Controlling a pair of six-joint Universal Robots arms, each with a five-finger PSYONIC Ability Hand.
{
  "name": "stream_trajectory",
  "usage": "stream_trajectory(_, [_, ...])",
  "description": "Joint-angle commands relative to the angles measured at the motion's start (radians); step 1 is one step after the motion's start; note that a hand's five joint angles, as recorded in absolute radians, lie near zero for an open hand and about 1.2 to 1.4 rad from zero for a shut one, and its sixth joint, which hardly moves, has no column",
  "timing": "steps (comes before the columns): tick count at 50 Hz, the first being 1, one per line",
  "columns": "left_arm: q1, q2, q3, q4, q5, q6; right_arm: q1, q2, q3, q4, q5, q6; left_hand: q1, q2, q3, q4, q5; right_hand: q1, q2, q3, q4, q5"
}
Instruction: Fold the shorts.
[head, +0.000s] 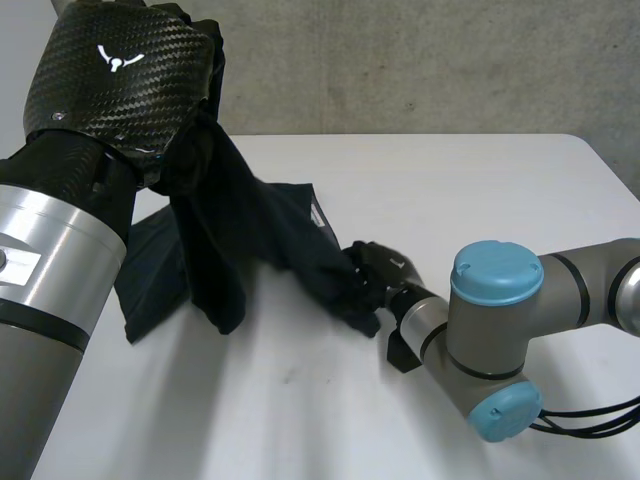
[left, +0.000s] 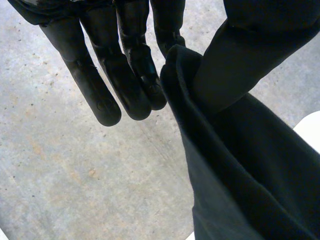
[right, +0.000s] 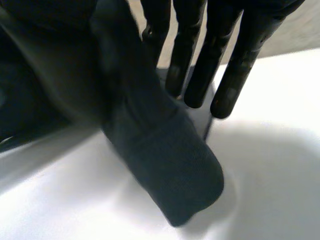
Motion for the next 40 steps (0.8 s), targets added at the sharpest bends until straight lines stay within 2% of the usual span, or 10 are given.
stream_trajectory(1, [0.004, 0.017, -0.014, -0.005, 0.002, 0.003, -0.083, -0.165, 0.066, -0.089, 0.162, -0.113, 0.27, 0.196, 0.203, 0.193, 0.241, 0.581, 0.451, 0.466, 0.468, 0.513])
stream_trajectory(5, [0.007, 0.04, -0.037, -0.033, 0.005, 0.007, -0.234, -0.304, 0.119, -0.114, -0.008, -0.398, 0.27, 0.196, 0.203, 0.193, 0.241, 0.581, 0.451, 0.466, 0.468, 0.513])
stream_trajectory(6, [0.009, 0.041, -0.041, -0.041, 0.007, 0.009, -0.29, -0.353, 0.138, -0.11, -0.087, -0.513, 0.27, 0.196, 0.203, 0.193, 0.241, 0.581, 0.451, 0.466, 0.468, 0.513])
stream_trajectory(9, [0.012, 0.043, -0.069, -0.079, 0.007, 0.007, -0.344, -0.451, 0.15, -0.004, -0.186, -0.728, 0.27, 0.196, 0.203, 0.193, 0.241, 0.581, 0.451, 0.466, 0.468, 0.513])
stream_trajectory(12, [0.026, 0.043, -0.112, -0.12, 0.008, 0.001, -0.354, -0.548, 0.135, 0.165, -0.208, -0.868, 0.27, 0.196, 0.203, 0.193, 0.241, 0.581, 0.451, 0.466, 0.468, 0.513])
stream_trajectory(13, [0.029, 0.041, -0.124, -0.131, 0.01, 0.003, -0.355, -0.597, 0.121, 0.28, -0.212, -0.957, 0.27, 0.196, 0.203, 0.193, 0.241, 0.581, 0.451, 0.466, 0.468, 0.513])
stream_trajectory(17, [0.04, 0.037, -0.183, -0.176, 0.013, 0.0, -0.372, -0.653, 0.109, 0.515, -0.234, -1.092, 0.27, 0.196, 0.203, 0.193, 0.241, 0.581, 0.451, 0.466, 0.468, 0.513])
stream_trajectory(21, [0.041, 0.029, -0.227, -0.194, 0.017, -0.005, -0.375, -0.696, 0.116, 0.656, -0.243, -1.157, 0.27, 0.196, 0.203, 0.193, 0.241, 0.581, 0.451, 0.466, 0.468, 0.513])
stream_trajectory(36, [0.062, -0.138, -0.235, -0.186, 0.039, -0.047, -0.364, -0.679, 0.193, 0.873, -0.214, -1.393, 0.27, 0.196, 0.203, 0.193, 0.241, 0.581, 0.451, 0.466, 0.468, 0.513])
stream_trajectory(40, [0.095, -0.21, -0.2, -0.196, 0.04, -0.037, -0.369, -0.599, 0.204, 0.997, -0.192, -1.499, 0.27, 0.196, 0.203, 0.193, 0.241, 0.581, 0.451, 0.466, 0.468, 0.513])
